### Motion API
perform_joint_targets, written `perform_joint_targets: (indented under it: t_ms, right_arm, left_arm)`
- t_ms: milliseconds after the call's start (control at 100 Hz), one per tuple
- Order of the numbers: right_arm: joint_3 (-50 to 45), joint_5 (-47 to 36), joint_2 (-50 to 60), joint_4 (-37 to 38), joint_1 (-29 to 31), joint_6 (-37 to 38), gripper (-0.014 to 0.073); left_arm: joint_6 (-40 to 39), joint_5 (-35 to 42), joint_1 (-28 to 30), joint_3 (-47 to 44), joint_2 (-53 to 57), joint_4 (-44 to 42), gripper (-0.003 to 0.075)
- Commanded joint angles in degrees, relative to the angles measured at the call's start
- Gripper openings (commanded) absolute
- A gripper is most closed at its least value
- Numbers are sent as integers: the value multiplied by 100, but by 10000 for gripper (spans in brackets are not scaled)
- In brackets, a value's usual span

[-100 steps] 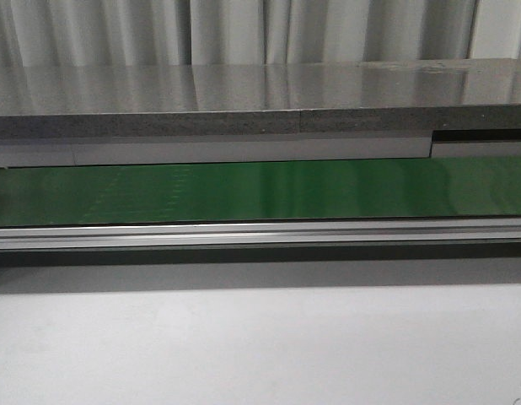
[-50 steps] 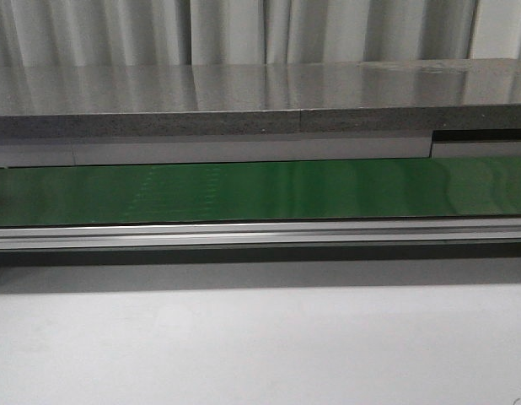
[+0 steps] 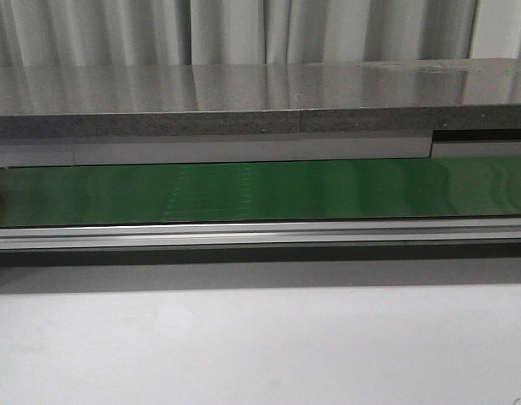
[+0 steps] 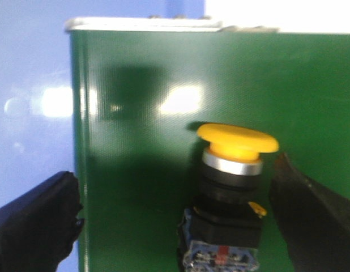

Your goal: Move button from left to right

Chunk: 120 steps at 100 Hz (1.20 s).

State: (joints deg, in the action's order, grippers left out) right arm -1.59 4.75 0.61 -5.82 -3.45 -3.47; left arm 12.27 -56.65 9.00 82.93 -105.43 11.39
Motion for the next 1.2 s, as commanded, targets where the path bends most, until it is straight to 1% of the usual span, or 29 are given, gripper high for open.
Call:
perform_joint_targets:
  t_ms: [0,220,310,400,490,810,1080,1190]
  right_arm:
    - [99,-475,104,44,6,-1,-66]
    - [99,-475,104,44,6,-1,-66]
    - [99,-475,104,44,6,-1,-66]
    - [99,-475,104,44,6,-1,-66]
    - [99,-475,104,44,6,-1,-66]
    - [99,-475,104,44,6,-1,-66]
    - [99,-475,104,44,6,-1,-66]
    - [99,-475,104,44,6,-1,-66]
  left_arm:
    - [168,153,-29,181,493,375,652]
    - [231,494,-29,161,1040,551,651]
    - [258,677,-57,33,1348,669,652]
    - [272,1034,-162,-246,1691,678,652]
    - [385,1531,-335,-722,2165,678,652]
    - [384,3271,-962,-2559,3978,669,652]
    - [384,4452,-1012,-4149,5668,669,652]
    - [384,4758,-1012,-4782,6395,669,652]
